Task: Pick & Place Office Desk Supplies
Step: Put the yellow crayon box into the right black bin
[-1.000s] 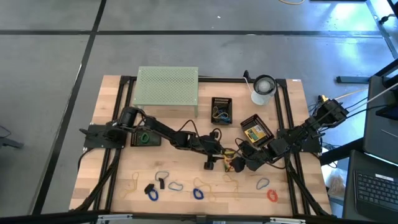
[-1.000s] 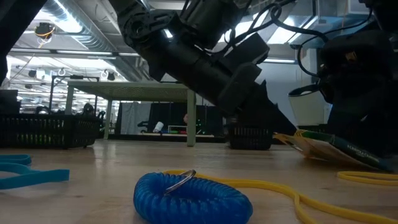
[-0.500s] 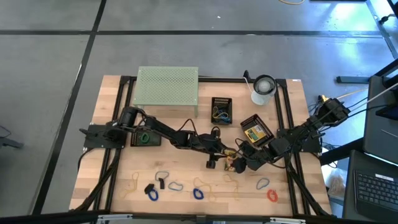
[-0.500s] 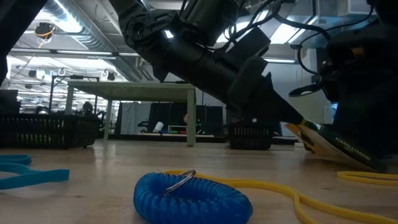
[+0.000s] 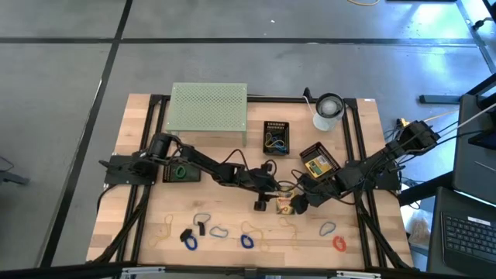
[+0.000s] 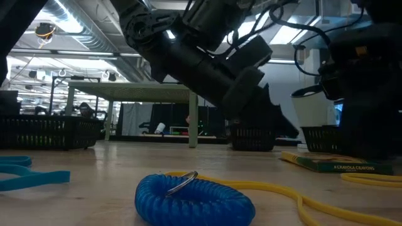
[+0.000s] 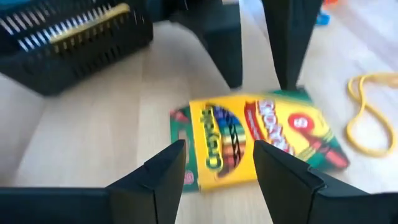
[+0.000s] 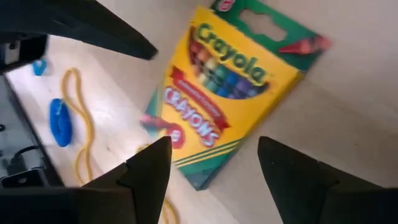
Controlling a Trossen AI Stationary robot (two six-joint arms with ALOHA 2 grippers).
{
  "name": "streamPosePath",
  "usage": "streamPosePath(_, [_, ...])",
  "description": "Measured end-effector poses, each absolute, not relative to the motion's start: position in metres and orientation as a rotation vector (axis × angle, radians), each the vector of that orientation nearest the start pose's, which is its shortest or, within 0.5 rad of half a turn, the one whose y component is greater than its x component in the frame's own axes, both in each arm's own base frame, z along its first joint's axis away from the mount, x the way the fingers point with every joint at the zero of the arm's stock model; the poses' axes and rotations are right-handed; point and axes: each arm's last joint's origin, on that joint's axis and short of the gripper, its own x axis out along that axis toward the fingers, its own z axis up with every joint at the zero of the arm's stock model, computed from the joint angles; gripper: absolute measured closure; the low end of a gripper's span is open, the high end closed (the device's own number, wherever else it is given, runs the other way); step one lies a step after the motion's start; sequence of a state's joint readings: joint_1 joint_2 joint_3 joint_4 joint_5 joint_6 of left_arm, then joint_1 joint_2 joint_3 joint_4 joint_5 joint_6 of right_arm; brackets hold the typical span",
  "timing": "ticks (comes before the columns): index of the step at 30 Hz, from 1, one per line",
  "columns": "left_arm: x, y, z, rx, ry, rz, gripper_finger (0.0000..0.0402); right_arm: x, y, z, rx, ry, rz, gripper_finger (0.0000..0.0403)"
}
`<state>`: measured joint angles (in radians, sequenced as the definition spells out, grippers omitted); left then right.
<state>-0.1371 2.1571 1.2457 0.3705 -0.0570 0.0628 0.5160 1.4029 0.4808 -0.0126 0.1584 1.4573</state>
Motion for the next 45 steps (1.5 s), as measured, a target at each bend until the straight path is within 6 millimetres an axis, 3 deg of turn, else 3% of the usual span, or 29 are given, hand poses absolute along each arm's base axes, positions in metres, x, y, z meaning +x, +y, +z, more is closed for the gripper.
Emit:
streamPosePath(6, [0.432, -0.064, 0.107, 0.135, 0.699, -0.109, 0.0217, 0.197, 0.108, 0.124, 1.047, 0.975, -0.407, 0.016])
streamPosePath(13, [0.428, -0.082, 0.104, 0.097, 0.71, -0.095, 0.0205, 0.196, 0.108, 0.124, 1.053, 0.998, -0.41, 0.016])
streamPosePath(24, [0.43, -0.077, 0.104, -0.018, 0.702, -0.058, 0.0141, 0.195, 0.108, 0.124, 1.077, 1.041, -0.391, 0.016])
streamPosePath(33, [0.439, -0.077, 0.088, 0.024, 0.613, -0.051, 0.0139, 0.199, 0.104, 0.125, 1.085, 1.05, -0.361, 0.016])
streamPosePath(45, [0.443, -0.075, 0.09, 0.048, 0.535, -0.02, 0.0139, 0.202, 0.099, 0.125, 1.059, 0.964, -0.403, 0.016])
